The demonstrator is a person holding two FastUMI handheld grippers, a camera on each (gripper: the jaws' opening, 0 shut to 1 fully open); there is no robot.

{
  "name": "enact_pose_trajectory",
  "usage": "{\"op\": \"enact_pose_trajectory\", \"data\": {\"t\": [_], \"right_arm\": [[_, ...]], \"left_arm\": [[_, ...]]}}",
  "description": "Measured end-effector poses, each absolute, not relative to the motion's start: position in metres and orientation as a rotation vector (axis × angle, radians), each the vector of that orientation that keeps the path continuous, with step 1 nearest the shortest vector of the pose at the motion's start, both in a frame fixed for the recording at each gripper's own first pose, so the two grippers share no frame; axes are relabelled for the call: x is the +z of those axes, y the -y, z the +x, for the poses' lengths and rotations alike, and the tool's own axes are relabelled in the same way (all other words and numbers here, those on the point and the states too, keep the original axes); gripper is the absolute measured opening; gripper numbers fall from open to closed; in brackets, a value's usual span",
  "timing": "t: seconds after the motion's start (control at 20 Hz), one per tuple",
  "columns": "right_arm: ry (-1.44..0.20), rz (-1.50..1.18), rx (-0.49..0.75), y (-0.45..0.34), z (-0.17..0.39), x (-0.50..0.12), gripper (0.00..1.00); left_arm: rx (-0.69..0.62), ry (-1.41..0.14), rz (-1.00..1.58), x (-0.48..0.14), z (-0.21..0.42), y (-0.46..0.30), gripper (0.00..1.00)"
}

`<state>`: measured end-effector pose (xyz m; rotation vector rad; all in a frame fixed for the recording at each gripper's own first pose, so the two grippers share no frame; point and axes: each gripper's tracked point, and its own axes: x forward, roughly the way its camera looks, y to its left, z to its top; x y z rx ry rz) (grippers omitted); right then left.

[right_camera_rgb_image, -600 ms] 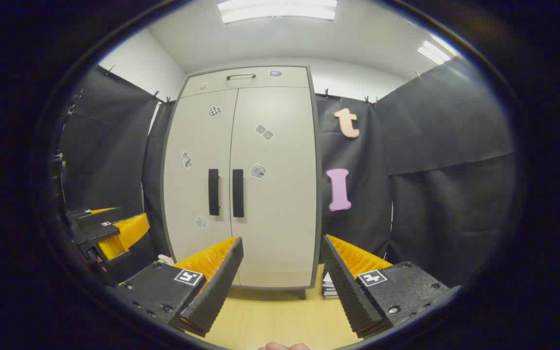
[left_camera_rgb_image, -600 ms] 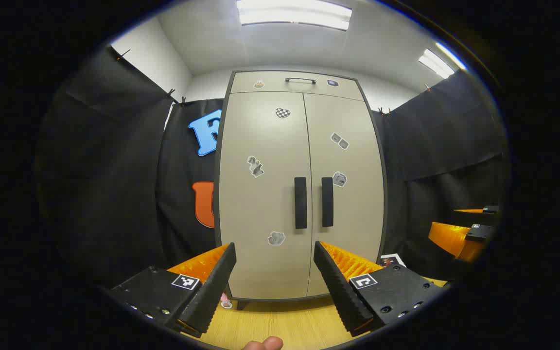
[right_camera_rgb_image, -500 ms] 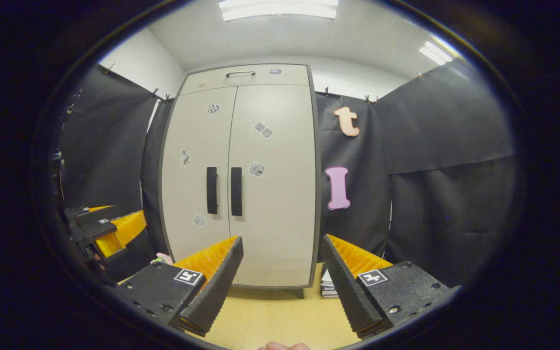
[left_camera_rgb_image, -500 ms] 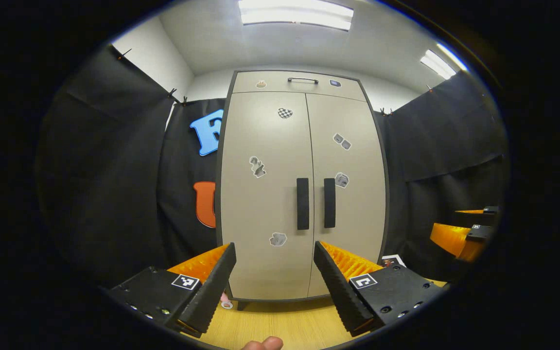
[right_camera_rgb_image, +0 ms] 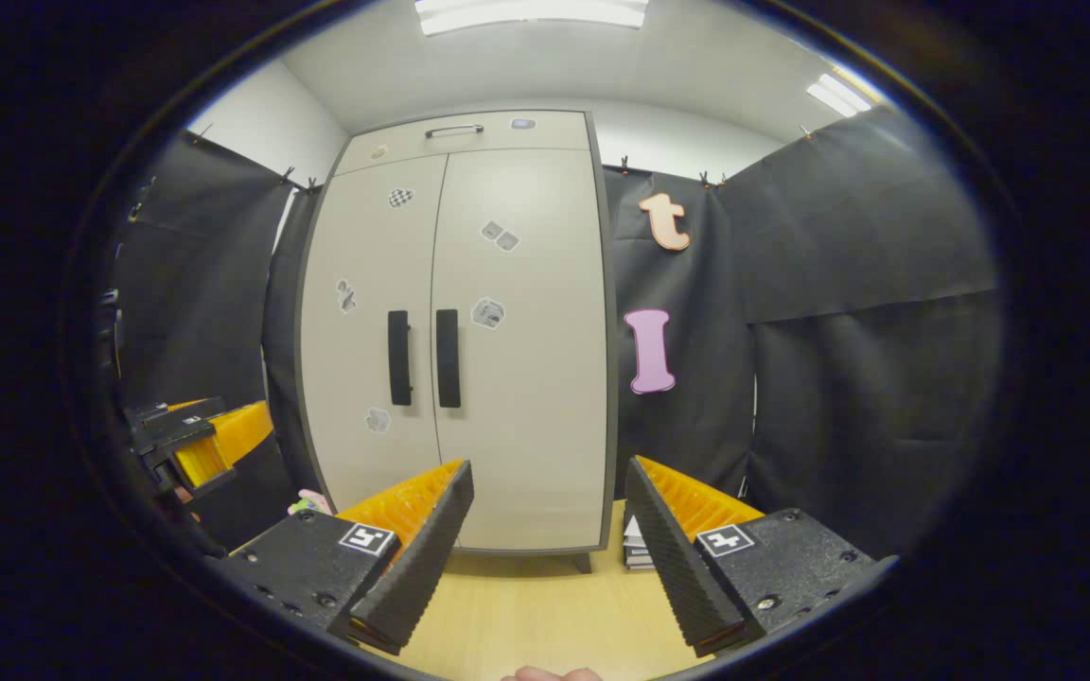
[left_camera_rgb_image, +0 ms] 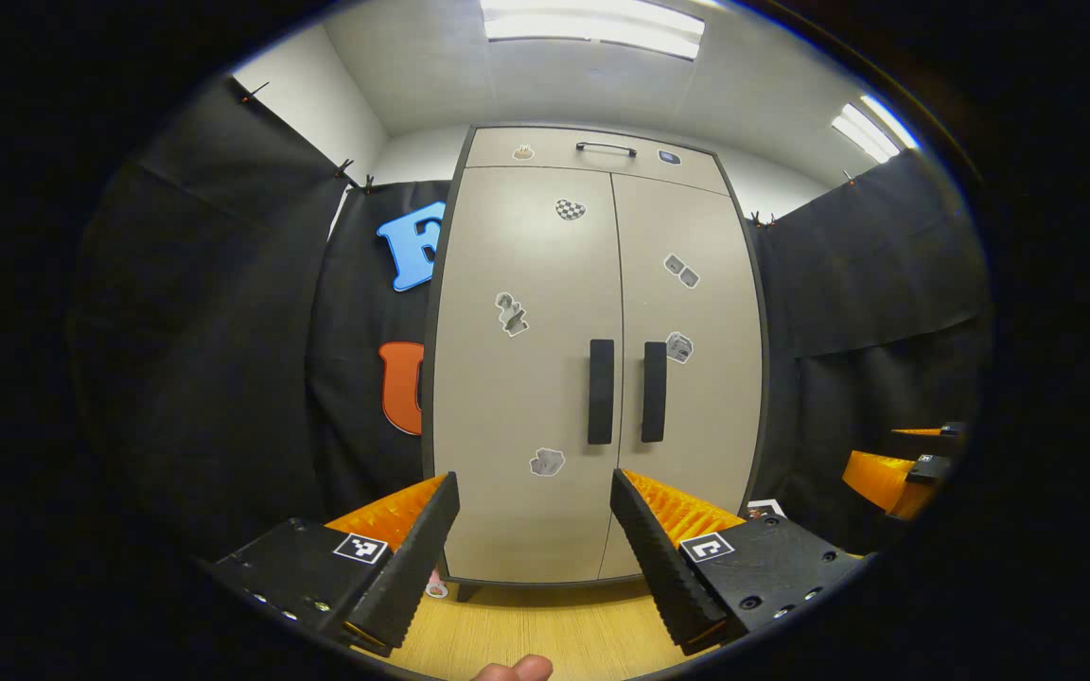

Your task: Open the right door of the double-door shoe cabinet with the right hand, and open the left door with the left hand.

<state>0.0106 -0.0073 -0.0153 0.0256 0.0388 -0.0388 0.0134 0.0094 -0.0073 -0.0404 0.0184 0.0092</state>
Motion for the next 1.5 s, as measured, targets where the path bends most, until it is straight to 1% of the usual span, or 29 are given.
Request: {"op": "enact_pose_trajectory", "data": {"t": [0.3,0.6,0.85,1.0,1.2,1.4,1.45,1.5], "right_arm": [[-0.037,0.032,-0.047,0.007,0.017,-0.016,1.00],[-0.002,0.036,0.042,-0.023,0.045,0.004,1.00],[0.021,0.013,0.094,-0.060,0.104,0.035,1.00],[0.031,-0.005,0.087,-0.076,0.153,0.048,1.00],[-0.033,0.021,0.097,-0.099,0.212,0.046,1.00],[-0.088,0.111,0.114,-0.110,0.255,0.039,1.00],[-0.098,0.127,0.109,-0.109,0.263,0.038,0.91],[-0.103,0.141,0.104,-0.109,0.270,0.037,0.93]], "left_arm": [[0.008,-0.016,-0.035,-0.008,0.019,-0.008,0.96],[0.014,-0.016,-0.041,-0.011,0.012,-0.014,0.96],[0.044,-0.030,-0.038,-0.022,-0.005,-0.030,0.96],[0.060,-0.057,-0.046,-0.030,-0.015,-0.038,0.96],[0.087,-0.052,-0.058,-0.031,-0.027,-0.052,0.96],[0.120,-0.068,-0.053,-0.038,-0.031,-0.067,0.95],[0.132,-0.066,-0.054,-0.039,-0.034,-0.072,0.95],[0.143,-0.062,-0.058,-0.039,-0.034,-0.077,0.95]]}}
